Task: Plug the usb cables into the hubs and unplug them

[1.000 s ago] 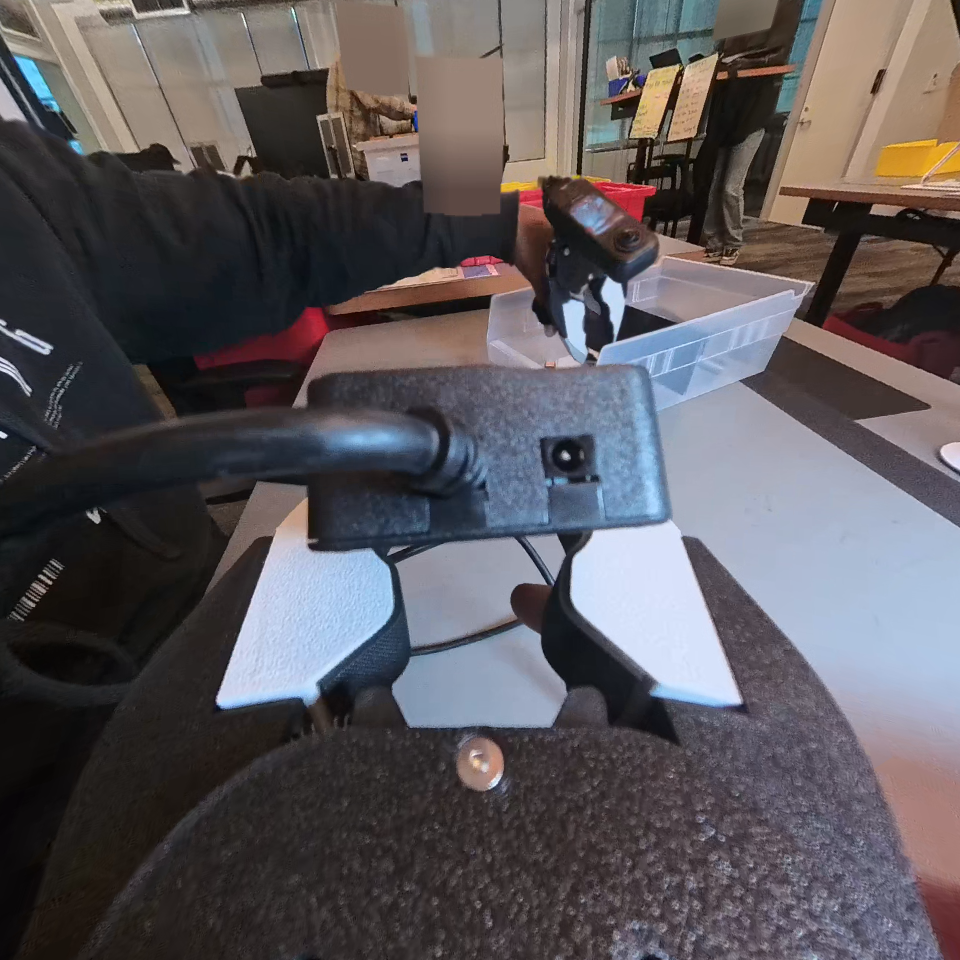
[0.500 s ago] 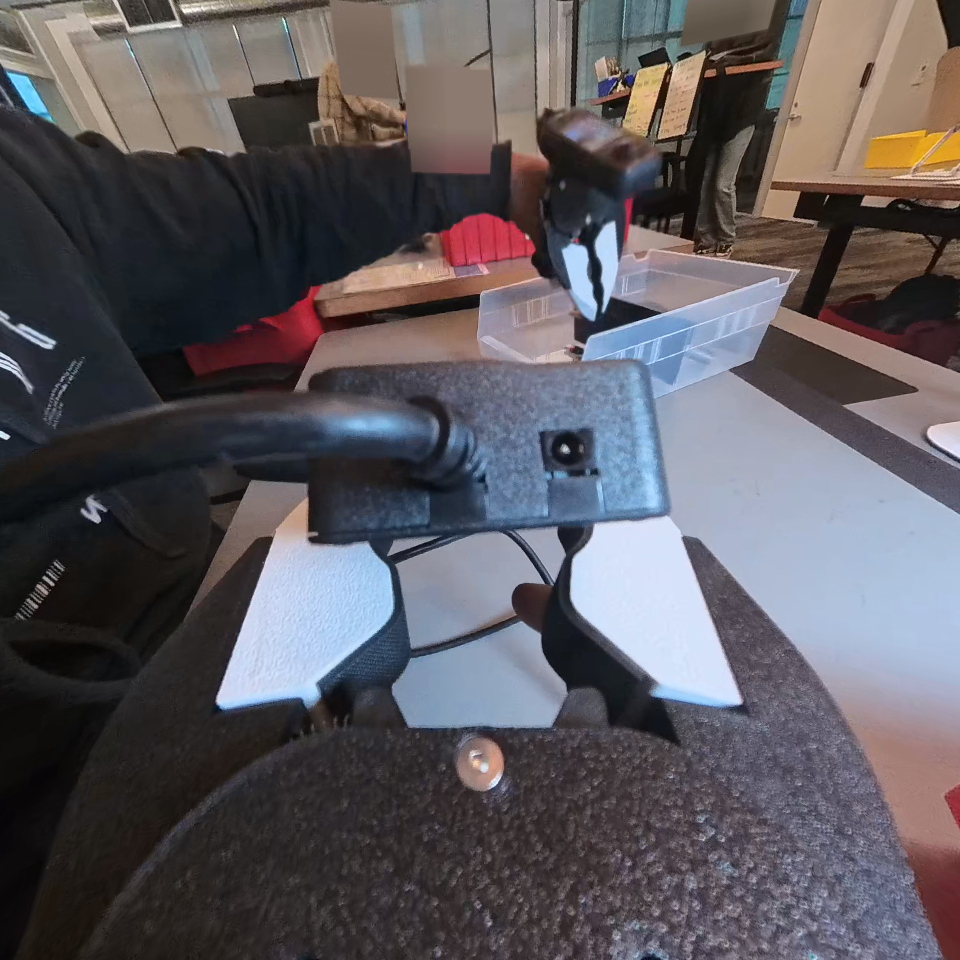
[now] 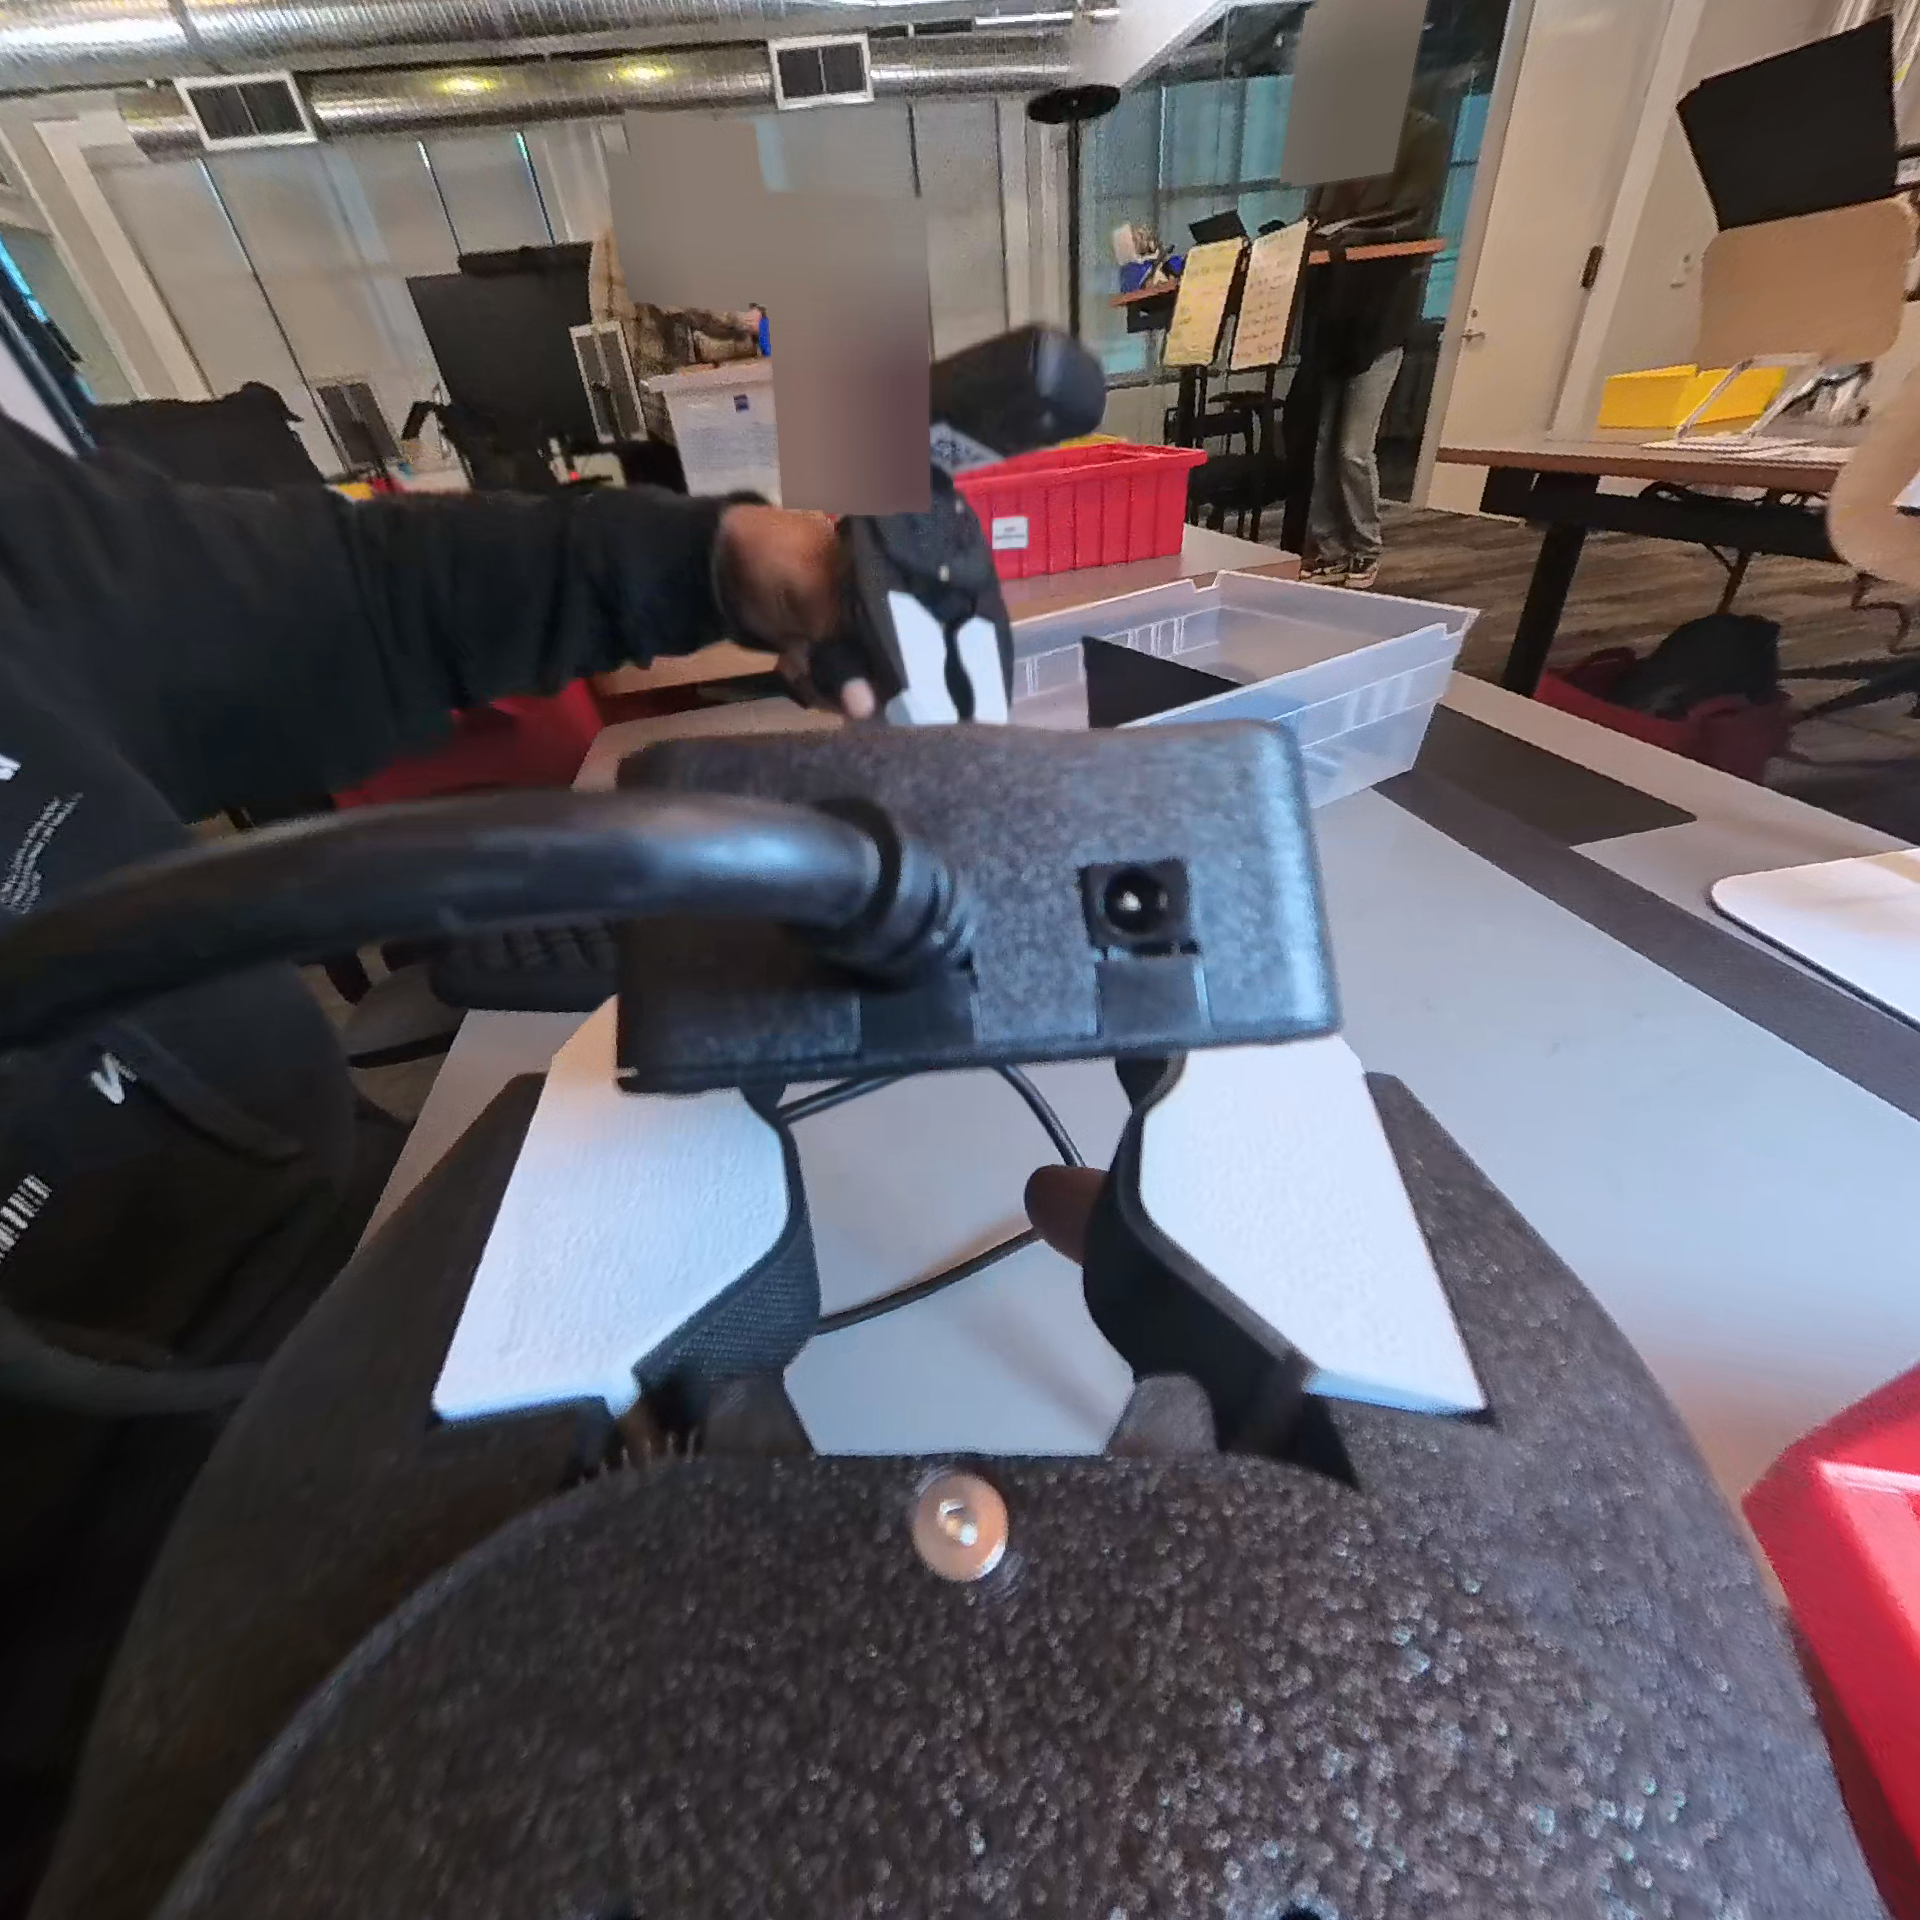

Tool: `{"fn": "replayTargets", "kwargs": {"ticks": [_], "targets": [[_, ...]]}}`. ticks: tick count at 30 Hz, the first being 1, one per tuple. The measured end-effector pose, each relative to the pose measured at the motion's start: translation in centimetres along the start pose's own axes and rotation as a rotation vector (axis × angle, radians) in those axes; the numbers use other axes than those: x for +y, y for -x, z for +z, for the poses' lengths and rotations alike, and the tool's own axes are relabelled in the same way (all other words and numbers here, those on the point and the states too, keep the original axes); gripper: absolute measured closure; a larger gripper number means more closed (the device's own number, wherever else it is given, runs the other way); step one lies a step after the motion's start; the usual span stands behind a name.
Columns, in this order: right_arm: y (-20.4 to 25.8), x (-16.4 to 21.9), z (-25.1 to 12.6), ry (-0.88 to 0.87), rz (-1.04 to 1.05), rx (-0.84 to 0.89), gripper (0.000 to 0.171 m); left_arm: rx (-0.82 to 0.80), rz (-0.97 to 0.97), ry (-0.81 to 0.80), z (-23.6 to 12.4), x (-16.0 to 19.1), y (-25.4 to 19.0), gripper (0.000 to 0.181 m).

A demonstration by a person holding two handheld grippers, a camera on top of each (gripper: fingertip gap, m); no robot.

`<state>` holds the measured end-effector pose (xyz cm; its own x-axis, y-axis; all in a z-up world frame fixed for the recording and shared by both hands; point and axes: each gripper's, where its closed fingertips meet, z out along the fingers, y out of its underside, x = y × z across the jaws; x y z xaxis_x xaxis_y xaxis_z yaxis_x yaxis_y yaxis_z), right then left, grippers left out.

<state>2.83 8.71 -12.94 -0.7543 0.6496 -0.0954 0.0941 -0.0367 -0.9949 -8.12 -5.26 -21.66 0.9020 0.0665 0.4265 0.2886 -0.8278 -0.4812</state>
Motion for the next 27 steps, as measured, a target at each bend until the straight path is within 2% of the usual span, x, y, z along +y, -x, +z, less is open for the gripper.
{"fn": "replayTargets", "kwargs": {"ticks": [1, 3, 6, 9, 13, 16, 20, 24, 27], "targets": [[-0.1, 0.0, -0.2, -0.003, 0.002, 0.007, 0.108, -0.010, -0.006, 0.029, 1.3, 1.2, 0.2, 0.176], [-0.5, 0.0, -0.6, -0.006, 0.004, 0.019, 0.108, -0.084, 0.060, 0.078, 2.5, 2.9, 1.3, 0.160], [-0.9, 0.1, -0.9, -0.003, 0.009, 0.029, 0.108, -0.218, 0.281, 0.088, 1.6, 2.8, 1.6, 0.153], [-1.4, 0.3, -1.0, 0.004, 0.016, 0.037, 0.108, -0.308, 0.603, 0.091, 1.4, 1.5, -0.1, 0.149], [-1.9, 0.9, -1.1, 0.017, 0.028, 0.052, 0.108, -0.300, 0.956, 0.154, 4.3, 0.4, -3.1, 0.148], [-2.1, 1.2, -1.2, 0.027, 0.030, 0.055, 0.108, -0.277, 1.180, 0.266, 7.5, 0.0, -3.0, 0.148], [-2.3, 1.3, -1.6, 0.031, 0.033, 0.060, 0.108, -0.215, 1.295, 0.433, 10.6, -0.5, -1.0, 0.145], [-2.6, 1.5, -2.2, 0.029, 0.045, 0.062, 0.108, -0.081, 1.339, 0.472, 11.9, -1.3, -1.6, 0.142], [-2.8, 1.8, -2.5, 0.031, 0.059, 0.055, 0.108, 0.019, 1.301, 0.507, 12.3, -0.9, -2.1, 0.148]]}}
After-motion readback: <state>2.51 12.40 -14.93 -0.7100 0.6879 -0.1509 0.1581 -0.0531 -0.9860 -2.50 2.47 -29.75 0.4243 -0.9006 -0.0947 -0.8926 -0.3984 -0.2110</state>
